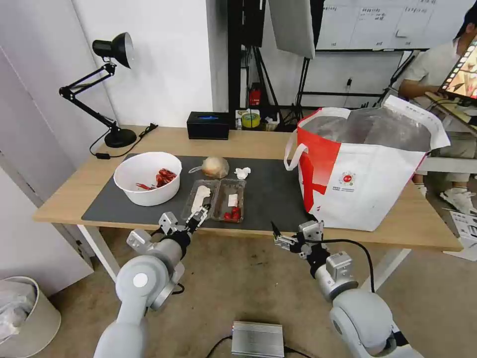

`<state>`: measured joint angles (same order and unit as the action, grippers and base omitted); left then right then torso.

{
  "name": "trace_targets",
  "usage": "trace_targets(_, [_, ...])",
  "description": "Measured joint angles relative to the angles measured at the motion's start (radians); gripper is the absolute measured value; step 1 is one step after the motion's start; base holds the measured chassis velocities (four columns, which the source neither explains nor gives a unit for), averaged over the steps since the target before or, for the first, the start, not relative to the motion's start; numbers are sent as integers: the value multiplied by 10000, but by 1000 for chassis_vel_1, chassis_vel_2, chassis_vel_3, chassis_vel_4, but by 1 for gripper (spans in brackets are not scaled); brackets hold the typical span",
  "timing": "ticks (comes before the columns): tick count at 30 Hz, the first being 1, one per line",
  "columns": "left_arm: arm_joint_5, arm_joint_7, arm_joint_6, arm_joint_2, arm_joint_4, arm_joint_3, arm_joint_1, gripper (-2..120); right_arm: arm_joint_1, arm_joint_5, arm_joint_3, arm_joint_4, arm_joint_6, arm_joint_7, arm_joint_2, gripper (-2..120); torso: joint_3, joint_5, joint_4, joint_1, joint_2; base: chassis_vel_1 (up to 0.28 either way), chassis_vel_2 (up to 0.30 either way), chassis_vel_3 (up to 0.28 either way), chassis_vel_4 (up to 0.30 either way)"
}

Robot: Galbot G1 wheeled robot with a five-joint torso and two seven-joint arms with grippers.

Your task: Pick up the trash from the table and place it into the takeout bag.

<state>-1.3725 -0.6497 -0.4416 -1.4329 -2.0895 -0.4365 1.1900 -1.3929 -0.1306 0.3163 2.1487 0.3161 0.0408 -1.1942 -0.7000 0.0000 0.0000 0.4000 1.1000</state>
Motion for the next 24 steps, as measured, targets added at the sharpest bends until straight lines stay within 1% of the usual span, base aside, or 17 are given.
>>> trace_targets(8, [49,12,2,-42,155,59,-64,100,-20,7,12,-16,-6,4,-7,100,0,0,0,0,0,0,0,0,0])
trace_targets(15, [63,78,36,-87,586,86,-338,100,54,5,11,-161,-12,25,-34,100,1,2,-1,-1,1,0,0,0,0])
trace_targets(24, [126,60,185,-215,791,154,-525,100,62,2,22,-234,-28,49,-64,100,1,2,2,-1,2,0,0,0,0])
